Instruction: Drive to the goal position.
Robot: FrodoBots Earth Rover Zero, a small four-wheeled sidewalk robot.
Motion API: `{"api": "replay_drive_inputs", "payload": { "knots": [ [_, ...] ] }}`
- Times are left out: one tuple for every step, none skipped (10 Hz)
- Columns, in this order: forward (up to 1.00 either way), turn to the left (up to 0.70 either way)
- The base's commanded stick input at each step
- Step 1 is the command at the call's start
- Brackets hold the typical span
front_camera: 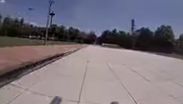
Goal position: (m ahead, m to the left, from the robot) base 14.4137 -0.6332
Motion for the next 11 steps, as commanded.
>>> {"api": "replay_drive_inputs", "payload": {
  "knots": [
    [1.0, 0.27],
    [1.0, 0.27],
    [1.0, 0.05],
    [1.0, 0.0],
    [1.0, 0.0],
    [1.0, 0.0],
    [1.0, 0.0],
    [1.0, 0.0],
    [1.0, 0.0],
    [1.0, 0.0],
    [1.0, 0.0]
  ]
}}
